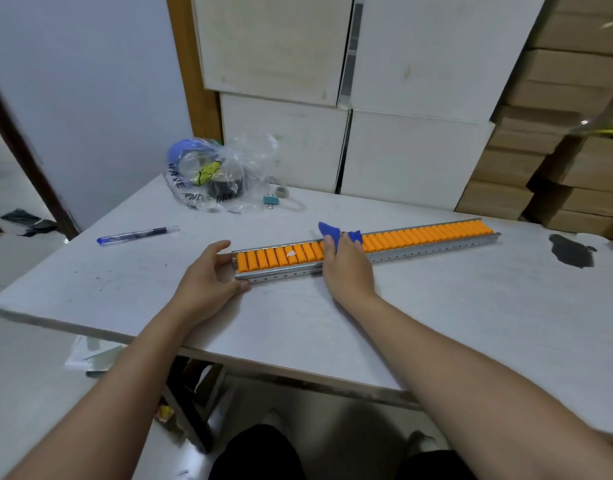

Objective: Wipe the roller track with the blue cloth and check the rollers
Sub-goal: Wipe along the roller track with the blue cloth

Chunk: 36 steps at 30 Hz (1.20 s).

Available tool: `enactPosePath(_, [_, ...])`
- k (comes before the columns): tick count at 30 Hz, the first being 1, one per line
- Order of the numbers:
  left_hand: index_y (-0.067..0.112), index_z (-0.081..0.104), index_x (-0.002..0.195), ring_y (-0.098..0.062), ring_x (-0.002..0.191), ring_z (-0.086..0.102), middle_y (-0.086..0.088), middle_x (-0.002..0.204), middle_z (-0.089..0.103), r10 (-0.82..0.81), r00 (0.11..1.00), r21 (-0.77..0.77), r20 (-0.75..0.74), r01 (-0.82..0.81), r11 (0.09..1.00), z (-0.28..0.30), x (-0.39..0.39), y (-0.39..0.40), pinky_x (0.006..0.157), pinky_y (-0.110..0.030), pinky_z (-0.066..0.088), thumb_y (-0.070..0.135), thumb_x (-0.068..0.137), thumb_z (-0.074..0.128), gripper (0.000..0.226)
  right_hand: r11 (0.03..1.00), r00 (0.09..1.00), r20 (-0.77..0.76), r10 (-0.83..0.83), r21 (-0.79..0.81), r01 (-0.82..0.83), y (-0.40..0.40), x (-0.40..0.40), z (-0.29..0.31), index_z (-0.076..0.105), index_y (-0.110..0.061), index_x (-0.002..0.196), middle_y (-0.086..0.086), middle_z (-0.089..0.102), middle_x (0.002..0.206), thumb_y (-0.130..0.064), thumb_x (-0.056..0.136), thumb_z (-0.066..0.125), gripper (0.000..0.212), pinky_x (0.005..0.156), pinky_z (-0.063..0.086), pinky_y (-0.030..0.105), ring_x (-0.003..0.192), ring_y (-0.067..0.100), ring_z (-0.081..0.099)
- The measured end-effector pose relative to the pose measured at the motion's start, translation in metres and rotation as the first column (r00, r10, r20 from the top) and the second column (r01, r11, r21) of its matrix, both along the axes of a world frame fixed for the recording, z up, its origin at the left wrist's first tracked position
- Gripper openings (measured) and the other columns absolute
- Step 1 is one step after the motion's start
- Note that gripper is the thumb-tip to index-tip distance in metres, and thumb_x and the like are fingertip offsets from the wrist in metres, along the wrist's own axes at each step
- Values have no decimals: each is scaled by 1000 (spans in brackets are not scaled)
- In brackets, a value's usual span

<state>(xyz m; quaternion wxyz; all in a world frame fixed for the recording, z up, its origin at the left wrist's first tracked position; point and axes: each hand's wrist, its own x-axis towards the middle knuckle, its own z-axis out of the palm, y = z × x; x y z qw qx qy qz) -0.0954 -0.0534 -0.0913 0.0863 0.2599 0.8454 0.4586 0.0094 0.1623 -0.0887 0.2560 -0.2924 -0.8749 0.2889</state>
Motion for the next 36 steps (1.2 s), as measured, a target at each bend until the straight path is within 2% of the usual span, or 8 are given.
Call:
enactPosePath(6, [25,30,143,-17,128,47,-2,137,55,2,1000,-3,-14,-2,1000,3,1,-2,103,-31,35,24,69,81,89,992,994,-14,111,63,-109,-59,-12,3,53,-4,128,11,58,129,-36,101,33,46,106,36,37,125,29,47])
enactPosePath(14, [22,21,147,-18,122,49,-3,135,51,60,998,10,-31,-59,998,3,5,-19,93,-27,34,26,74,76,91,955,956,4,295,45,-295,-139,-30,12,59,-3,116,14,63,117,-34,101,31,44,100,36,38,113,30,52])
enactPosePath(19, [27,1,149,-21,130,41,-7,143,36,63,996,117,60,-69,991,6,7,-31,102,-30,30,24,66,79,115,917,935,-16,355,-187,-352,-162,-37,27,64,-6,87,11,64,82,-39,101,27,51,72,41,36,82,27,57])
enactPosePath(22, [31,4,148,-24,137,33,-10,152,26,129,976,226,177,-168,960,7,6,-46,105,-37,35,6,77,66,97,721,941,-194,278,-606,-338,-148,-36,43,57,-12,79,4,50,66,-41,99,35,42,56,34,29,58,18,44])
enactPosePath(27, [14,35,138,-21,121,51,-8,130,52,188,949,344,254,-270,899,11,9,-53,77,-20,44,1,88,53,54,246,954,-298,43,-922,-299,-119,-25,53,63,-20,88,7,67,91,-44,93,48,29,66,43,33,82,28,60])
enactPosePath(30, [12,48,126,-20,111,56,-7,121,57,247,962,331,118,-272,903,17,21,-46,84,-24,47,-3,86,51,43,140,930,-368,9,-920,-366,-106,-16,53,65,-18,96,9,70,99,-42,96,44,32,75,45,41,95,35,65])
enactPosePath(32, [13,55,118,-14,102,56,-3,113,55,314,938,338,-146,-251,907,25,35,-38,88,-26,48,-1,83,53,37,108,916,-401,6,-910,-400,-103,-10,53,65,-16,102,12,69,107,-42,97,44,34,82,46,46,107,38,63])
enactPosePath(36, [13,59,114,-6,85,49,-1,104,56,181,817,227,-548,-64,972,43,55,-13,74,-11,39,17,85,63,29,50,902,-430,37,-901,-431,-99,3,54,66,-10,101,10,73,91,-38,99,40,38,70,55,33,81,24,69])
